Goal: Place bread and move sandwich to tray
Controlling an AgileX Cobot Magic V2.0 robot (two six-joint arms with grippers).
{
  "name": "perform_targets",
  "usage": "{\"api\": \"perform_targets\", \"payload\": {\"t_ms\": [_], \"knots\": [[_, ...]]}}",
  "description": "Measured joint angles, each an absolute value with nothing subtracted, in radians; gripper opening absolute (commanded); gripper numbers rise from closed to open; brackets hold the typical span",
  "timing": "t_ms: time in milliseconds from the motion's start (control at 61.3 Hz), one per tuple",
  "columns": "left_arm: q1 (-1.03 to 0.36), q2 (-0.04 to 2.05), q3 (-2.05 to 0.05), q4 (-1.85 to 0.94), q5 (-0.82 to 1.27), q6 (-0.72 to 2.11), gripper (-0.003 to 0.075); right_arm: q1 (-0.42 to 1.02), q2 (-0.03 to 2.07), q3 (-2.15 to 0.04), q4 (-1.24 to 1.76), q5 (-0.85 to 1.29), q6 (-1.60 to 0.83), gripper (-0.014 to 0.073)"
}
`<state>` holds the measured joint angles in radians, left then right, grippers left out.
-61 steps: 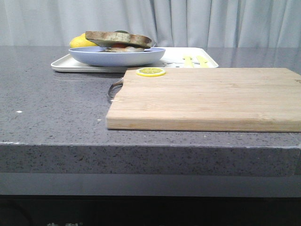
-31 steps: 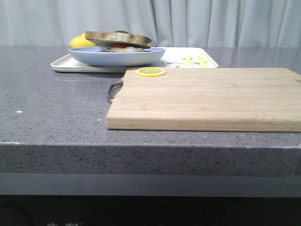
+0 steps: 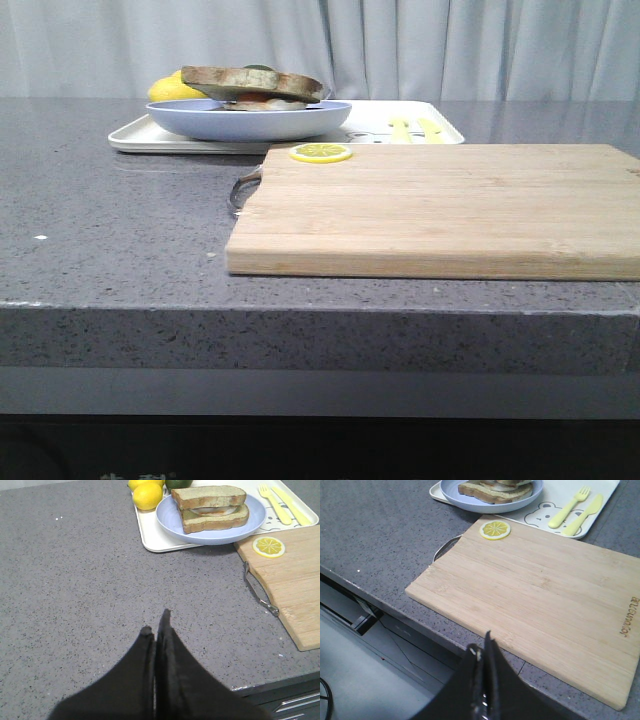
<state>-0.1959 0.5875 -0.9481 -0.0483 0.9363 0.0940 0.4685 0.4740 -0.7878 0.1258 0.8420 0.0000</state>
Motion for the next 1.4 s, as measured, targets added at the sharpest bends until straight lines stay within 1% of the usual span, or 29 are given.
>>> {"api": "perform_targets", "payload": {"t_ms": [261, 408, 555, 816, 946, 1028, 1191, 1403], "knots": [[-0.196, 0.575, -0.936, -0.048, 0.926, 0.094, -0.0020, 0.469, 0.474, -0.788, 0.126, 0.842, 0.000, -0.0068], [-0.192, 0.505, -0.850, -0.043, 0.841, 0.094, -0.0020, 0.469, 0.474, -0.788, 0.126, 0.842, 0.000, -0.0068], [-0.183, 0.376, -0.656, -0.029, 0.656, 0.094, -0.0020, 0.469, 0.474, -0.788, 0.126, 0.843, 0.000, -0.0068], [-0.105, 0.133, -0.242, -0.027, 0.275, 0.094, -0.0020, 0.469, 0.474, -0.788, 0.126, 0.843, 0.000, -0.0068], [-0.065, 0.033, -0.082, -0.042, 0.145, 0.094, -0.0020, 0.469, 0.474, -0.788, 0.126, 0.843, 0.000, -0.0068], [-0.044, -0.001, -0.017, -0.062, 0.081, 0.094, -0.0020, 0.469, 0.474, -0.788, 0.126, 0.843, 0.000, -0.0068], [-0.016, -0.004, 0.004, -0.091, 0.050, 0.094, -0.0020, 0.469, 0.474, -0.786, 0.126, 0.844, 0.000, -0.0068], [-0.013, -0.004, 0.004, -0.095, 0.049, 0.094, -0.0020, 0.469, 0.474, -0.786, 0.126, 0.845, 0.000, -0.0068]]}}
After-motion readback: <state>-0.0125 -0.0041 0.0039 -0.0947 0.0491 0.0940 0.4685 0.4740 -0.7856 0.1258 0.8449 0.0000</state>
